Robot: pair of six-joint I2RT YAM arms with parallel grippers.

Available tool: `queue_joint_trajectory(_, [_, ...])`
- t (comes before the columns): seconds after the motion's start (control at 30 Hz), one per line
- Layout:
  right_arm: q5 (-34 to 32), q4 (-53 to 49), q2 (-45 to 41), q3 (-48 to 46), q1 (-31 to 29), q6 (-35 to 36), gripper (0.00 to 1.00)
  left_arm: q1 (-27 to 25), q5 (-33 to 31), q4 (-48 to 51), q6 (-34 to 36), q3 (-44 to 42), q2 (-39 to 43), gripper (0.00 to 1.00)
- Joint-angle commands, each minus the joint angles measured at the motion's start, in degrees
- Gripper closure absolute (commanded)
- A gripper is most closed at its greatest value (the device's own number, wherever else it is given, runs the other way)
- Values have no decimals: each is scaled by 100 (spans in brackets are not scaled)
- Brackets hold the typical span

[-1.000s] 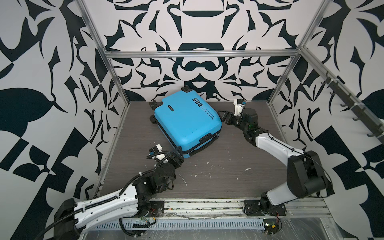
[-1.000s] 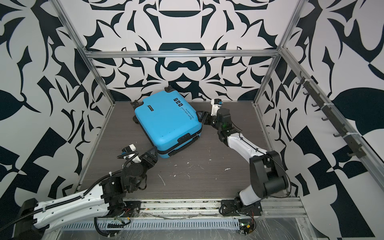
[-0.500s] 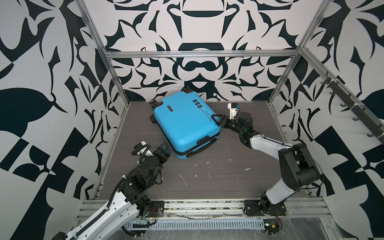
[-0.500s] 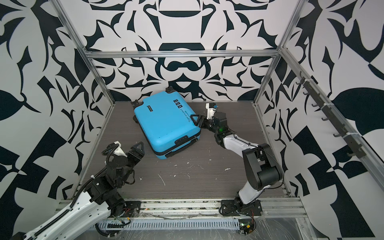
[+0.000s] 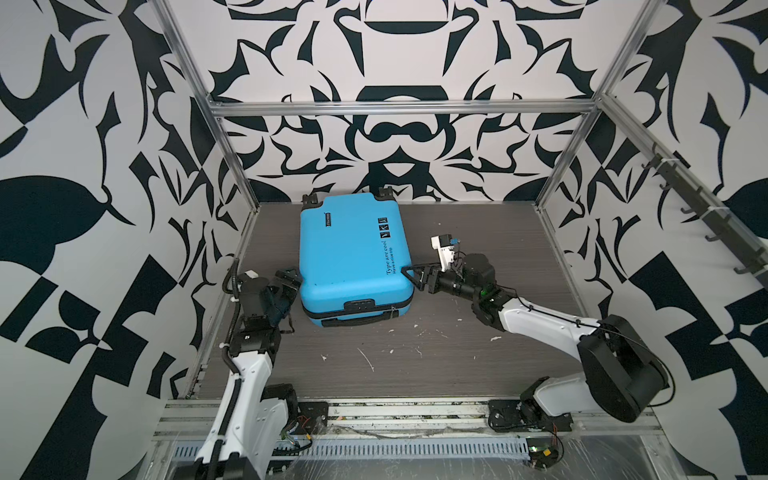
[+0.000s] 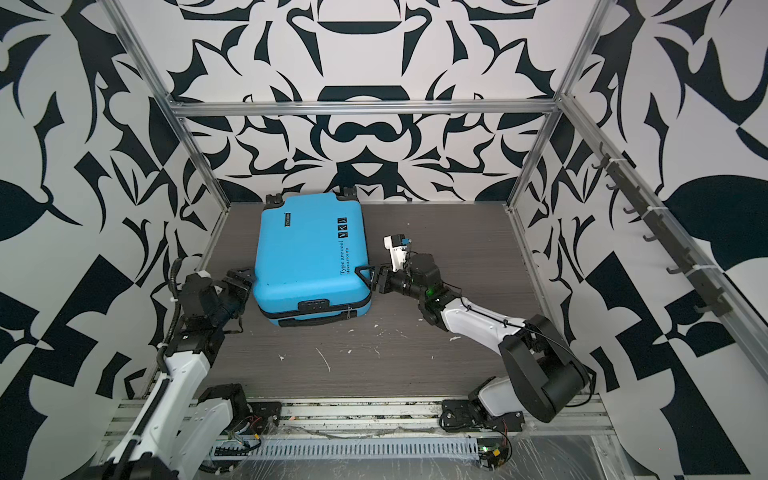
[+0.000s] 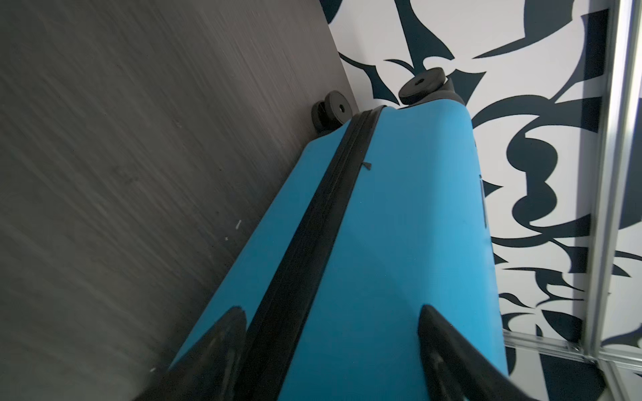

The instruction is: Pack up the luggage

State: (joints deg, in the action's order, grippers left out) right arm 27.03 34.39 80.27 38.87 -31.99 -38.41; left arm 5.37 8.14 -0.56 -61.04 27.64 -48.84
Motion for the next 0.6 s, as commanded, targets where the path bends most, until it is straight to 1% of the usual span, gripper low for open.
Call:
queue_joint_trajectory(0.0, [-54,-23,-240,-2,20,100,25,4,1261,-854,57,467,-601,20])
queue_joint_trajectory(0.13, [-128,-122,-262,19,35,178,25,1,1600,-1440,-133,650,-1299,22])
queue_joint_trajectory(0.23, [-168,-159,-235,35,63,194,25,-59,1841,-1680,-156,829,-1753,23])
queue_joint_trajectory(0.43, [-231,-209,-223,46,136,211,25,-376,1829,-1861,25,1313,-2474,23])
queue_joint_trajectory(0.57, [-222,-281,-250,51,209,214,25,-649,1810,-2027,63,1738,-3139,23])
